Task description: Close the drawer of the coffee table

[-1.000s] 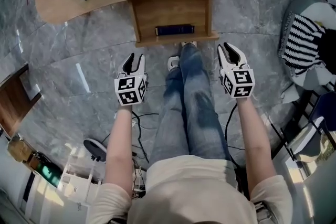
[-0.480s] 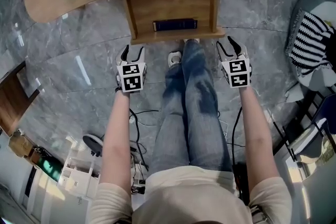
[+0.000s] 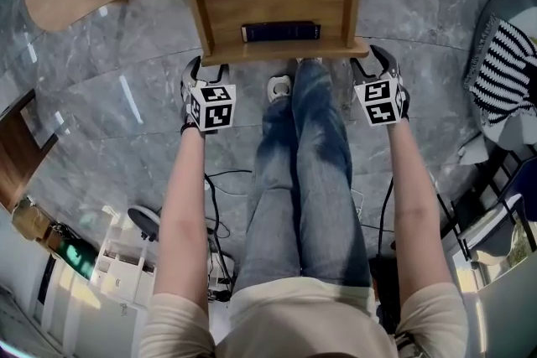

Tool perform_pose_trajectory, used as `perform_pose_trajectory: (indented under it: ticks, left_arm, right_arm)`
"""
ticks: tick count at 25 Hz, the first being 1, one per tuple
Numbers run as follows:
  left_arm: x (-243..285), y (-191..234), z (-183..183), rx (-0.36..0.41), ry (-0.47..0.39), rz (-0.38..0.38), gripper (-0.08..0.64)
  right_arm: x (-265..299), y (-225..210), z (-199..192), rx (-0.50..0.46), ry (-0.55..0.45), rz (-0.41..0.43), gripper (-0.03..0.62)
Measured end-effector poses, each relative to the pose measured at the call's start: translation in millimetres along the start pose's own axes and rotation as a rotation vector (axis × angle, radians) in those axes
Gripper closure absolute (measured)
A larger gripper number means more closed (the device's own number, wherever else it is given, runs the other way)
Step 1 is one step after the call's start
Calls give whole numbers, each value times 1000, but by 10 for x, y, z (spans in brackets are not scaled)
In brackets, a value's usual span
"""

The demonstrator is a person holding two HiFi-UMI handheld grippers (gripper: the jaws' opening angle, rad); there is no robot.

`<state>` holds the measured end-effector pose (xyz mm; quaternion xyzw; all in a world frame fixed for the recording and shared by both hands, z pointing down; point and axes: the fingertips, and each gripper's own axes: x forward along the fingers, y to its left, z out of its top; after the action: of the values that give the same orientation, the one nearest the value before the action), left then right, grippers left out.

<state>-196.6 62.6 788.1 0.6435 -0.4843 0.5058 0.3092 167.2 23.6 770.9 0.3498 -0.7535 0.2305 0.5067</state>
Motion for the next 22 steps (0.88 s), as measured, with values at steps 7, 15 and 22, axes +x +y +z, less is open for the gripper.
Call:
perform_pose_trajectory:
  ticks: [7,15,22]
  left_arm:
    - [183,46,124,117,-14,23,316]
    - [213,7,158,132,16,-1,322]
    - [154,30,169,130,40,-21,327]
  right_arm:
    - [209,-42,-18,-26,17,8,375]
    - [262,-31,25,-34,47,26,417]
    - [215,-21,56,-29,76,47,420]
